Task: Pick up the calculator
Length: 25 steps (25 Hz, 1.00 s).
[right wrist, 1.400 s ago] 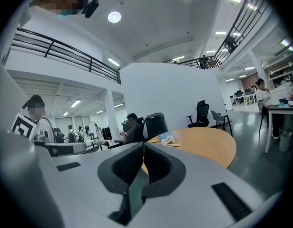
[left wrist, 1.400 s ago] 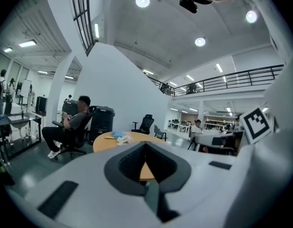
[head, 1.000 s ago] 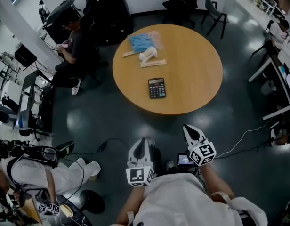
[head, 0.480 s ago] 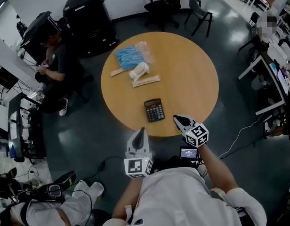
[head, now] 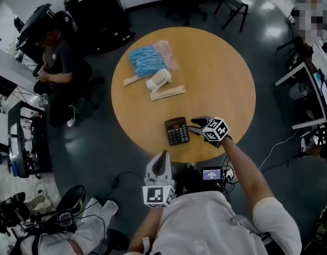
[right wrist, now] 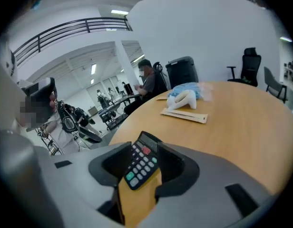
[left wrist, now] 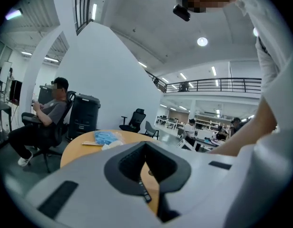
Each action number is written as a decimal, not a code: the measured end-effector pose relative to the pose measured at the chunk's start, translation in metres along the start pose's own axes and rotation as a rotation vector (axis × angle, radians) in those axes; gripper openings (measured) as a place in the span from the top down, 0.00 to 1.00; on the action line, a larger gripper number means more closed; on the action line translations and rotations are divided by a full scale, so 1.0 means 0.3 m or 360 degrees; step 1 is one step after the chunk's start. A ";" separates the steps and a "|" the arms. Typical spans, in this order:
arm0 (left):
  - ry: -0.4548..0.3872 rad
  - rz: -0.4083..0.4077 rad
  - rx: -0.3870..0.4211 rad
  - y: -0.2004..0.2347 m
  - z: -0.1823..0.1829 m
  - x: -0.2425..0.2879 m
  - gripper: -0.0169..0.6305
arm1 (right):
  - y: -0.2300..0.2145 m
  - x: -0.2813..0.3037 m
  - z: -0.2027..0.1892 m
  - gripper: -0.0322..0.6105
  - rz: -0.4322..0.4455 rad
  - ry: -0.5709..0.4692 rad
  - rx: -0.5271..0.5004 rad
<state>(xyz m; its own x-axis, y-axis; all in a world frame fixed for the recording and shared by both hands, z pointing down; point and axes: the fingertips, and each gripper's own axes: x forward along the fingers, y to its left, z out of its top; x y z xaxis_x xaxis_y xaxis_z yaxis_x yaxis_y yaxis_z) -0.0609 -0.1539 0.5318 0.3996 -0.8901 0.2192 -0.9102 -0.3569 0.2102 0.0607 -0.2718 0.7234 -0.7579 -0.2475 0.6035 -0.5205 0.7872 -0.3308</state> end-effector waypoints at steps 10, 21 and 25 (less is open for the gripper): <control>0.0138 0.0136 -0.0074 0.089 -0.091 0.022 0.96 | -0.165 0.243 -0.033 0.67 0.0262 0.0337 -0.0032; 0.0188 0.0179 -0.0110 0.105 -0.125 0.056 0.96 | -0.088 0.332 -0.094 0.77 0.0477 0.0494 0.0040; 0.0193 0.0143 -0.0084 0.089 -0.132 0.055 0.96 | -0.055 0.255 -0.084 0.81 0.0365 0.0348 0.0093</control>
<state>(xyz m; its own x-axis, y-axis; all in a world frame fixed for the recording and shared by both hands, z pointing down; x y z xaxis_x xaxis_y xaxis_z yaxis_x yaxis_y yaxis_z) -0.0743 -0.1670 0.5788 0.3299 -0.8757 0.3524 -0.9372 -0.2590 0.2338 0.0213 -0.2896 0.7932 -0.7588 0.0647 0.6481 -0.3725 0.7731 -0.5133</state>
